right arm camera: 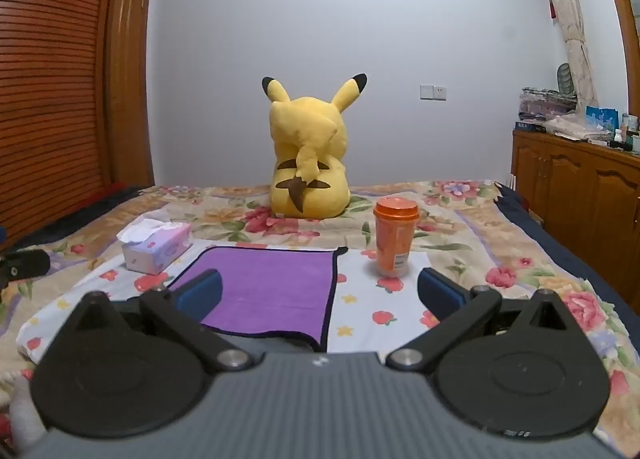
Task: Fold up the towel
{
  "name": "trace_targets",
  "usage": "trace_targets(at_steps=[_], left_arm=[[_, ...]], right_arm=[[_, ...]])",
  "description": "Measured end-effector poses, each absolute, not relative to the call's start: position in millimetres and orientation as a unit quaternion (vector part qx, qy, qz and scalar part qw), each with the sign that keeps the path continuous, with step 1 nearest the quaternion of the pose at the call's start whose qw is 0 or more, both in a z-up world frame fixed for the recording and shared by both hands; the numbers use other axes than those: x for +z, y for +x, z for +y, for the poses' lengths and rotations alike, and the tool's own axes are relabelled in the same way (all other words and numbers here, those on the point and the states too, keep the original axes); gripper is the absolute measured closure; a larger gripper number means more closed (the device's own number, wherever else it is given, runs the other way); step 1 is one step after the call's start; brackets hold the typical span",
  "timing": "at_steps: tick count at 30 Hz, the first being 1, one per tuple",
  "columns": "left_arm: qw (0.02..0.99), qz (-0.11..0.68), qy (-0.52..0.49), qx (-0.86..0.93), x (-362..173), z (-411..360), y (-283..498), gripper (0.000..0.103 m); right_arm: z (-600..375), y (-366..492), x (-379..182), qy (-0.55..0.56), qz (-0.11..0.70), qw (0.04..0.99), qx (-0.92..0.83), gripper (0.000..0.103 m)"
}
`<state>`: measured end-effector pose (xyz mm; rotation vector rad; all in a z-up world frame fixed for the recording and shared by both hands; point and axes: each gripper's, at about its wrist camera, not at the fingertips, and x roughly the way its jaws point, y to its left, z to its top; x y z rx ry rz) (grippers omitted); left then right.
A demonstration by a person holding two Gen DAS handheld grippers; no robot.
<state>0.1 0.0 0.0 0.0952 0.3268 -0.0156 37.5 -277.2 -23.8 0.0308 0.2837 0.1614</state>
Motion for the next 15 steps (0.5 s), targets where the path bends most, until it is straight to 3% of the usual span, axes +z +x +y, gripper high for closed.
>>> trace_targets(at_steps=[15], left_arm=[[0.986,0.159,0.047,-0.007,-0.4,1.9,1.2,0.000]], right_arm=[[-277.7,37.2,-22.9,0.014,0.141,0.987,0.080,0.000]])
